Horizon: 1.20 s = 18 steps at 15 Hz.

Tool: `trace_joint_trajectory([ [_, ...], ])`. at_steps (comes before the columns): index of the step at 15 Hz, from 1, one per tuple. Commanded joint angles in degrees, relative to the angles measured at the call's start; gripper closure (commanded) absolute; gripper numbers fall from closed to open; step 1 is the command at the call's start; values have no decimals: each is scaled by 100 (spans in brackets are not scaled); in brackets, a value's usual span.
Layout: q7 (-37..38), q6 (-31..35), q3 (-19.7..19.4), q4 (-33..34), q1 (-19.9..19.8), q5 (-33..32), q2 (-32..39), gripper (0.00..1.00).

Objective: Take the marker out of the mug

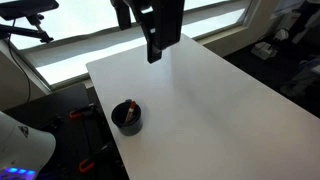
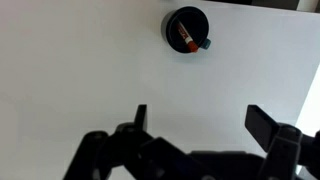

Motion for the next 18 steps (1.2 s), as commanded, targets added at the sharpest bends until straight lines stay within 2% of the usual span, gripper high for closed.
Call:
trace_joint_trajectory([
  [1, -71, -12, 133, 10, -157, 82, 33, 0],
  [14, -71, -12, 133, 10, -157, 82, 34, 0],
  [18, -521, 258, 294, -216, 32, -55, 148, 0],
])
